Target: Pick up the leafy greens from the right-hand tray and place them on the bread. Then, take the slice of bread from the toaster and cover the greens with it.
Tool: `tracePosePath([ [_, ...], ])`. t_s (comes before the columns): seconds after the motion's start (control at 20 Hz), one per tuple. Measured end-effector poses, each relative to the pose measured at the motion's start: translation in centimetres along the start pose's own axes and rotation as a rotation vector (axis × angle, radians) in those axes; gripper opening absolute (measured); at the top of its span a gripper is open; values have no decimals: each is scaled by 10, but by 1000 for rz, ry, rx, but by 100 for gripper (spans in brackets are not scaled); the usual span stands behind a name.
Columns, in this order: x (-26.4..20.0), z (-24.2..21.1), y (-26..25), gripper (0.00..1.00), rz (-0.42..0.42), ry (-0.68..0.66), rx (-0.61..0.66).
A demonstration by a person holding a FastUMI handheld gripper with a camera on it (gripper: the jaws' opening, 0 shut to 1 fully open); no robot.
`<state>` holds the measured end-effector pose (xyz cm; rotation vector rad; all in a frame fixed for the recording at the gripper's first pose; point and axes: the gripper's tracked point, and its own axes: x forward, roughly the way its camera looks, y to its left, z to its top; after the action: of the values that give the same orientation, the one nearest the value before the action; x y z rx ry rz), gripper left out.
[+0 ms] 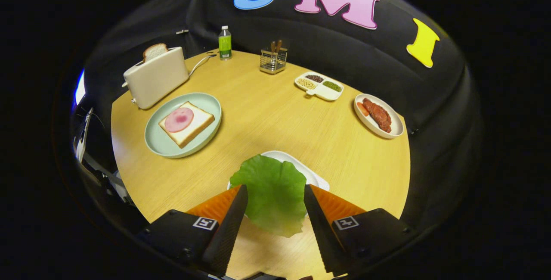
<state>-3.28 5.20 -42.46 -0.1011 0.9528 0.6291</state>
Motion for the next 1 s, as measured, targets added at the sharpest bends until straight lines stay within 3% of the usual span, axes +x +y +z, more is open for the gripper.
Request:
tracePosePath([
  [0.15, 23, -14, 3, 73, 33, 66, -9],
  [0.35, 41, -31, 6, 70, 63, 142, -23],
  [0.6, 43, -36, 9, 57, 85, 171, 53],
  [0.7, 44, -37, 7, 40, 65, 171, 66],
  [0.75, 43, -35, 8, 17, 58, 170, 71],
  [0.85, 41, -38, 9, 8, 43, 179, 73],
  [1.0, 26, -24, 8, 6, 16, 131, 94],
])
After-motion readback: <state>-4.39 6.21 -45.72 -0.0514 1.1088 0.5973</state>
